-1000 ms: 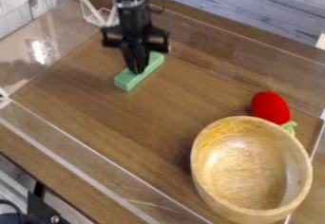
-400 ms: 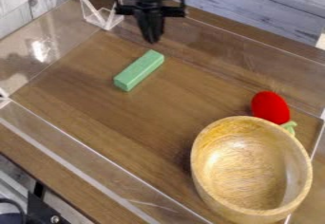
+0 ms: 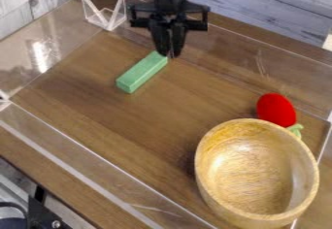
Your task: Put the green block in the brown bowl
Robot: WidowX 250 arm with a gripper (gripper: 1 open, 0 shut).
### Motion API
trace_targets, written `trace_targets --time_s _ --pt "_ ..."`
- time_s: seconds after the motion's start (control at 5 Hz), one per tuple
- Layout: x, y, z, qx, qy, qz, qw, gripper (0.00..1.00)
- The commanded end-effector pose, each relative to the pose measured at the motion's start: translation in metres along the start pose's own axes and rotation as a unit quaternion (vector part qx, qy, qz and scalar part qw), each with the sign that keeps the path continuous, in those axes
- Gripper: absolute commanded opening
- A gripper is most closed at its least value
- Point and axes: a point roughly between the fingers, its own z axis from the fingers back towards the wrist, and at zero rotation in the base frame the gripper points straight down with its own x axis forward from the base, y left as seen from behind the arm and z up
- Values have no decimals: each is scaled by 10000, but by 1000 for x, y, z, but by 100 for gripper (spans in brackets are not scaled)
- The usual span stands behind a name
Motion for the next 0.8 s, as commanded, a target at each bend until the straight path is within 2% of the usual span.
trace_targets --time_s 0.0,0.2,0.4,0.6 --pt "8 13 27 58 -461 278 9985 100" --pt "16 19 29 134 -524 460 9975 0" --pt "23 25 27 202 -565 654 9961 0" --pt "23 28 18 262 -524 585 9966 100"
